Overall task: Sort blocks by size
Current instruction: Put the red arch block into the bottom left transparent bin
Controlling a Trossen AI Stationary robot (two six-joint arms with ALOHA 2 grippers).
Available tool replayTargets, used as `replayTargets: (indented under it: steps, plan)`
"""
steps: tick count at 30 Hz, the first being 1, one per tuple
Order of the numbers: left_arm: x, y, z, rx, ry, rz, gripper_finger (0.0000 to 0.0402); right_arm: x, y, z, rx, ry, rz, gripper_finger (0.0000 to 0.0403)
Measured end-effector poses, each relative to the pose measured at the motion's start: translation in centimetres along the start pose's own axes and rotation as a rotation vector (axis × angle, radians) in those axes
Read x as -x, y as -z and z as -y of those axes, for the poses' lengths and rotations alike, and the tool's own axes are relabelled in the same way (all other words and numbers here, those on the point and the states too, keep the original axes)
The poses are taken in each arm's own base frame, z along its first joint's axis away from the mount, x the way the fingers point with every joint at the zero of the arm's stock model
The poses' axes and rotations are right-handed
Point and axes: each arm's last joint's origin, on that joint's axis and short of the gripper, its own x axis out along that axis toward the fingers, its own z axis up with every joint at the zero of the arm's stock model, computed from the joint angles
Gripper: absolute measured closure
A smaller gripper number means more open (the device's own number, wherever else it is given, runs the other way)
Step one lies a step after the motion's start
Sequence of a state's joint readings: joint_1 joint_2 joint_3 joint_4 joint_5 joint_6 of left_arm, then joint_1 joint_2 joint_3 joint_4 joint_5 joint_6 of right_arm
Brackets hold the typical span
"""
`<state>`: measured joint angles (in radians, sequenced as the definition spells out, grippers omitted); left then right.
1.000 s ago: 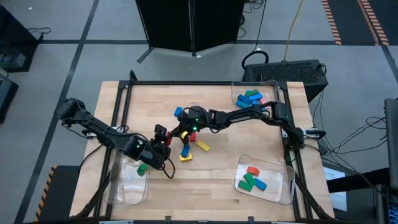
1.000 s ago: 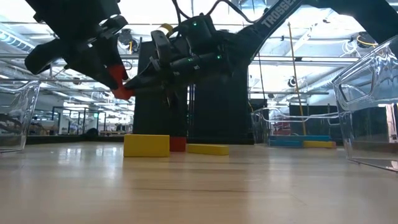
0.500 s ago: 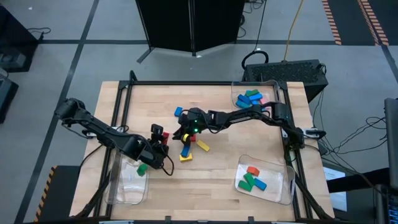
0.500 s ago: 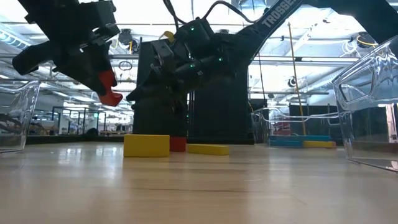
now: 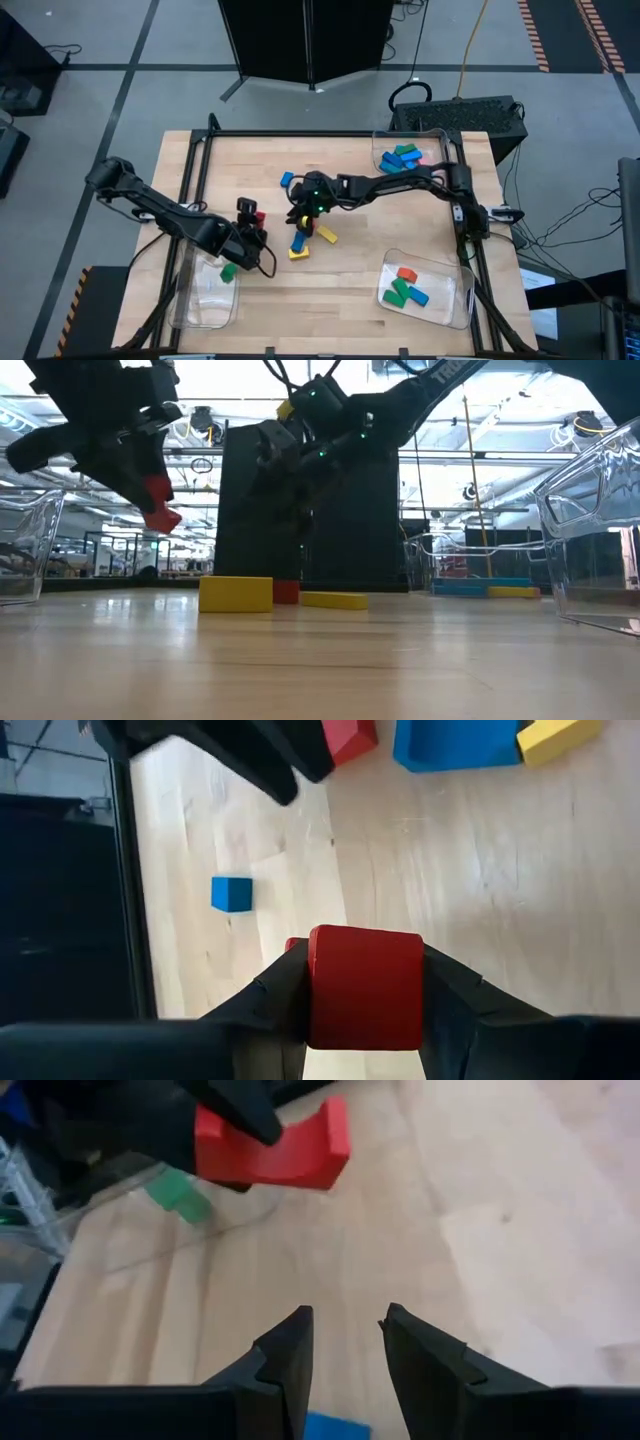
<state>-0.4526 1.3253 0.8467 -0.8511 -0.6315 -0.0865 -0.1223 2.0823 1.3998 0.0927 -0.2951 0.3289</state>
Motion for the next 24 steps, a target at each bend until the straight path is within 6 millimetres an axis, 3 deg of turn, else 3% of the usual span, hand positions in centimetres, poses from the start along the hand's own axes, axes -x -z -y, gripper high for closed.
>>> replayTargets:
  steps: [6, 24]
  plan:
    - [1.2, 0.6, -0.8, 0.080, 0.049, 0.027, 0.0269, 1.0, -0.6, -0.4, 0.030, 0.038, 0.010, 0.0284]
    - [6.5, 4.3, -4.2, 0.358, 0.336, 0.105, 0.0269, 1.2, -0.6, 0.5, 0.044, 0.103, -0.003, 0.0284]
